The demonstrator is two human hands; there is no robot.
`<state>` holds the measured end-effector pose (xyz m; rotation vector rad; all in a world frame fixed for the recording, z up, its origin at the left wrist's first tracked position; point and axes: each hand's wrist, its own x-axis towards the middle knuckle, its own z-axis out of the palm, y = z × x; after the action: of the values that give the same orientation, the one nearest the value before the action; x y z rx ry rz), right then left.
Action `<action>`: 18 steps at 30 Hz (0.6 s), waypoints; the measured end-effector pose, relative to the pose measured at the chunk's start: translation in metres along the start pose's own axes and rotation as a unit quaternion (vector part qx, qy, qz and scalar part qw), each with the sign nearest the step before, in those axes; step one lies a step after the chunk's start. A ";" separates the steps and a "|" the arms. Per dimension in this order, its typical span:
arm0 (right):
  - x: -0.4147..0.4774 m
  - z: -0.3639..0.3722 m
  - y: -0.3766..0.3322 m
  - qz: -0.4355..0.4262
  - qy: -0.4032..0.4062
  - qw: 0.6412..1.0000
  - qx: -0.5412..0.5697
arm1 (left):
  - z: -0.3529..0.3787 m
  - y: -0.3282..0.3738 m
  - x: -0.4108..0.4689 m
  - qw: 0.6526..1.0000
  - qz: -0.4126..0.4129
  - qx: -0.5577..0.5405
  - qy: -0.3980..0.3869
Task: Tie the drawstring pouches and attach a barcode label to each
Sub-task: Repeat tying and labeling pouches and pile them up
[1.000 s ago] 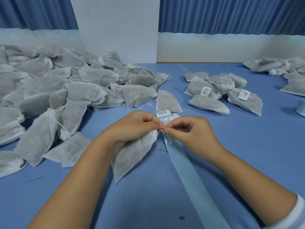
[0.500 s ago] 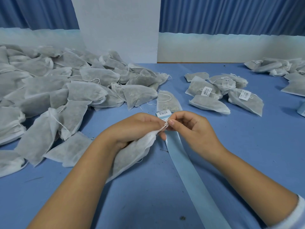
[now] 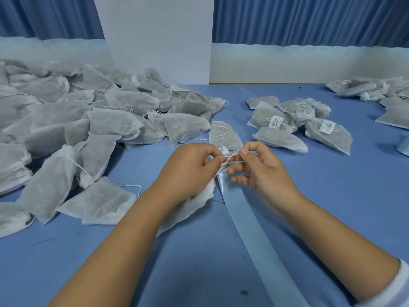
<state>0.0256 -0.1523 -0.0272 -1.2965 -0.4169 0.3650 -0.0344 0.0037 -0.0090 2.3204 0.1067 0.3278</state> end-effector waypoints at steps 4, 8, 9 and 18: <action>-0.001 0.001 0.002 0.020 0.005 0.999 0.024 | 0.005 0.000 -0.002 0.999 0.012 0.029 0.031; 0.001 0.001 0.001 0.065 -0.003 0.996 0.058 | 0.005 -0.001 -0.001 0.999 0.020 0.027 0.029; 0.002 0.000 0.000 0.067 -0.007 0.996 0.053 | 0.006 -0.002 0.000 0.999 0.024 0.029 0.029; 0.005 0.002 -0.002 0.030 -0.018 0.999 -0.020 | 0.005 -0.001 0.002 0.998 0.049 0.033 0.038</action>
<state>0.0289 -0.1489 -0.0246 -1.3450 -0.4180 0.4328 -0.0314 0.0013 -0.0124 2.3833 0.0408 0.4682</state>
